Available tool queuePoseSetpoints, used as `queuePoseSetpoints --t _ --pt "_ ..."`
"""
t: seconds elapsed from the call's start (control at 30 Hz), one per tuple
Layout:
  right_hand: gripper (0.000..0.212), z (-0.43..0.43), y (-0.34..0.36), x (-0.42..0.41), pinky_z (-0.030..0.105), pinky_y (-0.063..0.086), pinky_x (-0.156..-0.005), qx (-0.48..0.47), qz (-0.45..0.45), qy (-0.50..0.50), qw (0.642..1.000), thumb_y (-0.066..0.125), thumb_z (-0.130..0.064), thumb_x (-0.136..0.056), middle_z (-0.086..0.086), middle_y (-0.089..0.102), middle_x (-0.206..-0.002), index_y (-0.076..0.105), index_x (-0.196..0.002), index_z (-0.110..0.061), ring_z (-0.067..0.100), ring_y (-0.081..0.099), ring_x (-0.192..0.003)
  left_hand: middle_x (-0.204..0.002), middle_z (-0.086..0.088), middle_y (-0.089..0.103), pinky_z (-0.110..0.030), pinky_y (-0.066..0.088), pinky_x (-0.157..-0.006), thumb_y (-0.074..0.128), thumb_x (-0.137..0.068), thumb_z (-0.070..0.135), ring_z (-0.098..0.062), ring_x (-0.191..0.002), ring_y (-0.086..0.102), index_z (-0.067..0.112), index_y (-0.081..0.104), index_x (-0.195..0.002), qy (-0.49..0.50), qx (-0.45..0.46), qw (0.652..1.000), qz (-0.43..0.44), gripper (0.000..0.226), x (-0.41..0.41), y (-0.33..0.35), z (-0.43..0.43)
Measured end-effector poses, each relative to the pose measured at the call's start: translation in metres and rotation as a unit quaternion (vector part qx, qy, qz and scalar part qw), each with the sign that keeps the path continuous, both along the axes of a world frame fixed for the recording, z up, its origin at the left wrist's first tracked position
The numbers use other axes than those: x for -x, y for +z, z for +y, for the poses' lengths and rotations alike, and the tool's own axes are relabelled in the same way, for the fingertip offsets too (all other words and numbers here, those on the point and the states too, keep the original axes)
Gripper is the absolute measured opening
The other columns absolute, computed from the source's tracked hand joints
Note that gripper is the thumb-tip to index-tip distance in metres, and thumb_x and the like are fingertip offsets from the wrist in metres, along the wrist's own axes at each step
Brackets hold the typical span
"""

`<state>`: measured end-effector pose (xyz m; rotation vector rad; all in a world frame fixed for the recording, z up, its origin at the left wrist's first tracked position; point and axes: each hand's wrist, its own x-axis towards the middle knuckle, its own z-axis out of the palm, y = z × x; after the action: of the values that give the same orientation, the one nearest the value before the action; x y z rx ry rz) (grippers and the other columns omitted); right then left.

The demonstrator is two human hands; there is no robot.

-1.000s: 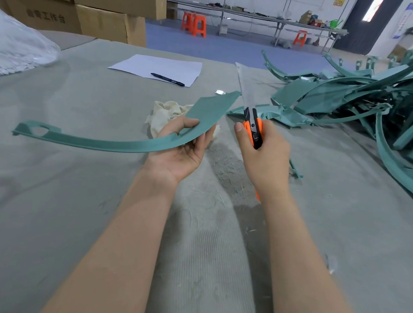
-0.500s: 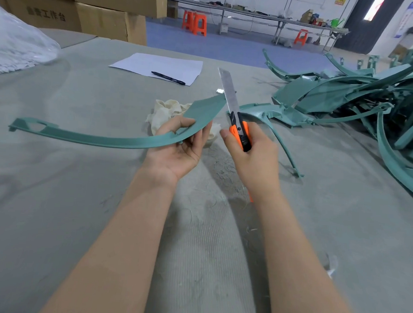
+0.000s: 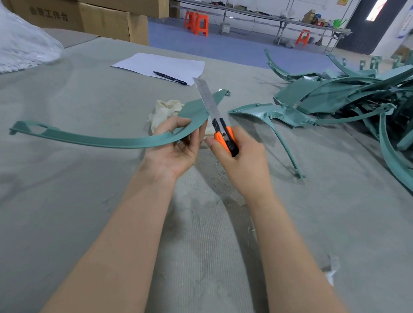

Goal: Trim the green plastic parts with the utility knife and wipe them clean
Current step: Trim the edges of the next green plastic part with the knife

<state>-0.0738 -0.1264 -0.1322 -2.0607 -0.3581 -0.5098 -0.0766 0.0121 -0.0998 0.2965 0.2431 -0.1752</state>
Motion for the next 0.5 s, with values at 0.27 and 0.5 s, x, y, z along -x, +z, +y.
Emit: queuePoseSetpoints --t 0.27,0.5 --pt "0.032 0.010 0.002 0.006 0.018 0.030 -0.046 0.041 -0.001 0.026 0.999 0.069 -0.040 -0.086 -0.011 0.045 -0.054 0.043 -0.069 -0.032 0.005 0.041 -0.049 -0.055 -0.012 0.060 -0.019 0.055 -0.047 0.052 -0.087 -0.005 -0.021 -0.047 0.065 -0.003 0.059 -0.046 0.049 -0.020 0.998 0.020 0.042 -0.006 -0.004 0.005" --pt "0.034 0.020 0.001 0.012 0.019 0.029 -0.048 0.056 -0.002 0.075 0.996 0.070 -0.040 -0.085 -0.015 0.040 -0.049 0.042 -0.068 -0.030 0.004 0.041 -0.050 -0.096 -0.016 0.062 -0.031 0.047 -0.098 0.045 -0.093 0.006 -0.027 -0.082 0.065 -0.002 0.060 -0.090 0.054 0.020 0.998 -0.023 0.018 -0.005 -0.005 0.003"
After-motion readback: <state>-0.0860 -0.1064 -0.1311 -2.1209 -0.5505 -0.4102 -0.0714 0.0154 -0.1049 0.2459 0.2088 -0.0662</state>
